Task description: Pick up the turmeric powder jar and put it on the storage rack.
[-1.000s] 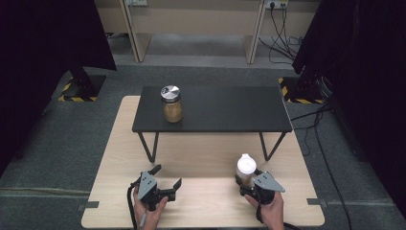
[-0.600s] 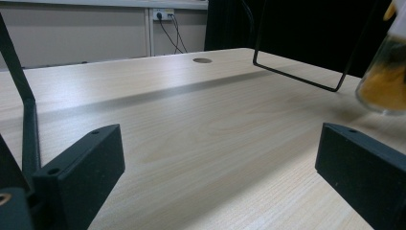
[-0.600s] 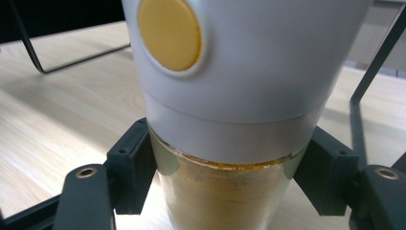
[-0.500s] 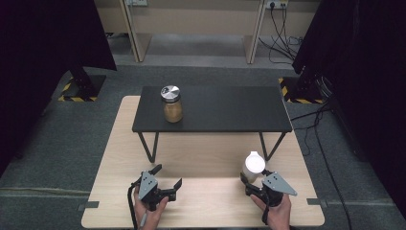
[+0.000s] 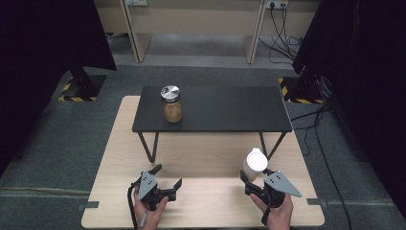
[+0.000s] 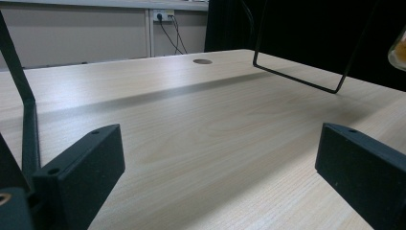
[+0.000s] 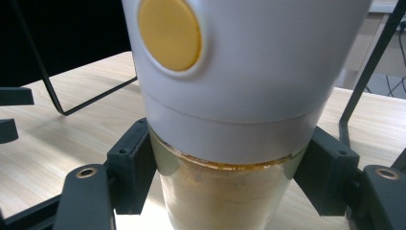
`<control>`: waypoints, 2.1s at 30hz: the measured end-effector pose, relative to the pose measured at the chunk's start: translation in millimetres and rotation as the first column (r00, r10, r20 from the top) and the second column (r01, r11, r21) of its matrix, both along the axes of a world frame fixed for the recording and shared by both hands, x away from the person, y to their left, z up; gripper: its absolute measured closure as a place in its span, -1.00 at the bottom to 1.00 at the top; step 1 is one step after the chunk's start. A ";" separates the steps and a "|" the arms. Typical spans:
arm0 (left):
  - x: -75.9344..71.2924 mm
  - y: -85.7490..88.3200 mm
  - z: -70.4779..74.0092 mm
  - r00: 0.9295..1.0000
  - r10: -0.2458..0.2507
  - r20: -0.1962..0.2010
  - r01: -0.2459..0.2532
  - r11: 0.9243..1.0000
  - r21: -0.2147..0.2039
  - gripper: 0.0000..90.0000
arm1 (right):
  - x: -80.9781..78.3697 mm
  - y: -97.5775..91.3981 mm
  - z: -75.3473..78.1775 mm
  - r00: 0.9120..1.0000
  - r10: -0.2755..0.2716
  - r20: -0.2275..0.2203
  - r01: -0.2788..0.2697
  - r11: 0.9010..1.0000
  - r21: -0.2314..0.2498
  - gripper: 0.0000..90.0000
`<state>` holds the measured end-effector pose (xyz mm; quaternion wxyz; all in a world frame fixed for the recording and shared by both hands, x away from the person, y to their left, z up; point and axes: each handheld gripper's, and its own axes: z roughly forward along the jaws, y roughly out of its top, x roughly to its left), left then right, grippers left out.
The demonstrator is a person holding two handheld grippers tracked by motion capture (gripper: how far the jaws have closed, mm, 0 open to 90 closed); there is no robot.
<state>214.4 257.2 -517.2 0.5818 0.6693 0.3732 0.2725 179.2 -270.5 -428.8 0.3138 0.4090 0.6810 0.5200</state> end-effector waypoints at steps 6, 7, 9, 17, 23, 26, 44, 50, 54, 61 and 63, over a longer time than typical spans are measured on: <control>0.1 0.1 0.0 1.000 0.001 -0.001 -0.001 1.000 -0.002 -0.95 | -5.7 9.1 14.9 1.000 -0.024 -0.004 0.024 1.000 0.001 -0.32; 0.0 0.0 0.0 1.000 0.002 -0.001 -0.002 1.000 -0.001 -0.95 | -6.5 10.2 17.0 1.000 -0.027 -0.004 0.027 1.000 0.001 -0.32; 0.0 -0.2 0.1 1.000 0.001 -0.001 -0.001 1.000 -0.001 -0.95 | -8.5 13.8 23.0 0.999 -0.037 -0.002 0.037 0.999 0.001 -0.32; 0.1 0.3 -0.2 1.000 0.001 -0.002 -0.001 1.000 -0.005 -0.95 | -5.5 20.4 40.8 0.998 -0.063 -0.015 0.063 0.998 0.010 -0.32; 0.2 0.3 -0.2 1.000 0.000 -0.002 0.000 1.000 -0.004 -0.95 | 1.2 20.3 49.0 0.997 -0.079 -0.010 0.079 0.997 0.006 -0.32; 0.5 0.4 -0.2 1.000 -0.001 -0.002 0.001 1.000 -0.005 -0.95 | 4.1 20.4 53.0 0.996 -0.086 -0.003 0.086 0.996 0.007 -0.32; 1.5 1.0 -0.1 1.000 -0.005 -0.004 0.005 1.000 -0.007 -0.95 | 17.2 29.7 90.1 0.994 -0.109 0.032 0.109 0.994 -0.013 -0.32; 1.5 1.0 -0.3 1.000 -0.005 -0.003 0.005 1.000 -0.008 -0.95 | 20.3 33.2 100.2 0.992 -0.117 0.049 0.118 0.993 -0.008 -0.32; 1.7 1.1 -0.5 1.000 -0.005 -0.003 0.005 1.000 -0.009 -0.95 | 21.6 36.6 106.2 0.990 -0.125 0.059 0.125 0.992 0.001 -0.32; 1.7 0.8 -0.6 1.000 -0.004 -0.001 0.004 1.000 -0.008 -0.95 | 28.2 41.0 118.0 0.987 -0.143 0.071 0.143 0.990 0.010 -0.32; 1.6 0.9 -0.5 1.000 -0.005 -0.001 0.005 1.000 -0.007 -0.95 | 31.3 41.8 120.9 0.986 -0.148 0.073 0.147 0.989 0.014 -0.32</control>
